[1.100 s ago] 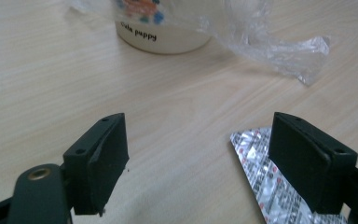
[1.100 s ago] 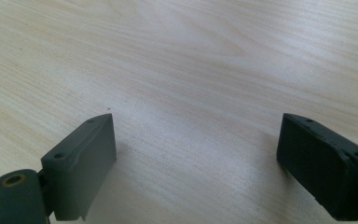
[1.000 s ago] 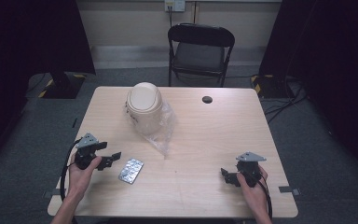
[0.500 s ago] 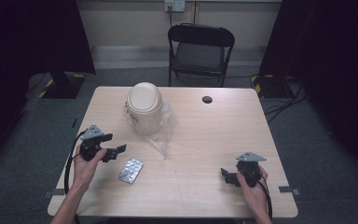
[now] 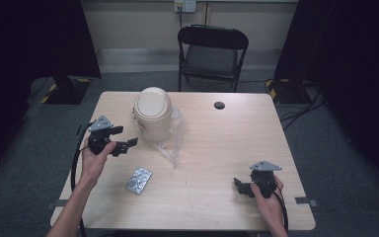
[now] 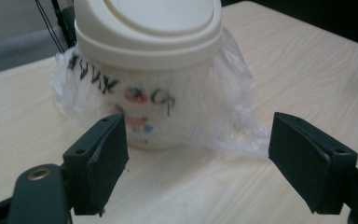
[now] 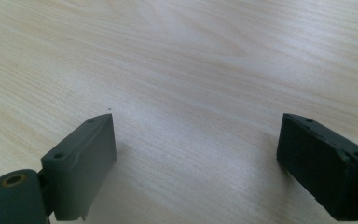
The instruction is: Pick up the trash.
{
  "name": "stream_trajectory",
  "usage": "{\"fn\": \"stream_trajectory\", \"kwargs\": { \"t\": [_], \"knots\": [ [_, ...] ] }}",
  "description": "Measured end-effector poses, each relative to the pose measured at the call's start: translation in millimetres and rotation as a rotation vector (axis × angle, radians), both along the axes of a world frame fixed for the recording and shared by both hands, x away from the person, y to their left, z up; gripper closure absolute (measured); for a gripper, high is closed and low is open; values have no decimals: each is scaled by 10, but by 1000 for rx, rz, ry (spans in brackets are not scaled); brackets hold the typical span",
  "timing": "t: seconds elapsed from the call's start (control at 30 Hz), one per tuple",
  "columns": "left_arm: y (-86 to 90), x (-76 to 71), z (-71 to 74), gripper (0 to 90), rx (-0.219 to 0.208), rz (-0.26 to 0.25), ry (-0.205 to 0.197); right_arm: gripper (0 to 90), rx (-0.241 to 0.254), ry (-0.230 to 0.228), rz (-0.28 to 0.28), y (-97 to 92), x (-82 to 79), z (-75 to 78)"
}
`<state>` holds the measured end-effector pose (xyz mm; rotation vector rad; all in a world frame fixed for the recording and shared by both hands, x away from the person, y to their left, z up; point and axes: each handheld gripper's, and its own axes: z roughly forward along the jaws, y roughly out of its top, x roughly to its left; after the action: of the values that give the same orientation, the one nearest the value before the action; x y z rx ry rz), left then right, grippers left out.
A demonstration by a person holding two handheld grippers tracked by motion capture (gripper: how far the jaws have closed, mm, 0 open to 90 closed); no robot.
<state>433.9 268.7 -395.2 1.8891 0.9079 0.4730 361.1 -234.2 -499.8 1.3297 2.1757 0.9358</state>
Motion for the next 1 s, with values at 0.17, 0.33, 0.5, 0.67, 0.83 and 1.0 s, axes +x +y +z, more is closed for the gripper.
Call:
{"fn": "stream_trajectory", "kwargs": {
  "t": [0.17,0.33,0.5,0.67,0.83,1.0],
  "knots": [
    [-63,101,72,195,-5,-15,-7,109,0,0,0,0,0,0],
    [-134,177,162,195,1,-33,-24,109,0,-1,1,-1,0,0],
    [-234,281,261,193,11,-51,-36,109,0,0,0,0,0,0],
    [-343,399,328,189,22,-73,-37,109,0,0,0,0,0,0],
    [-428,507,328,184,26,-92,-29,109,-1,-1,1,-1,0,0],
    [-542,635,265,183,31,-98,-8,109,0,0,0,0,0,0]
  ]
}}
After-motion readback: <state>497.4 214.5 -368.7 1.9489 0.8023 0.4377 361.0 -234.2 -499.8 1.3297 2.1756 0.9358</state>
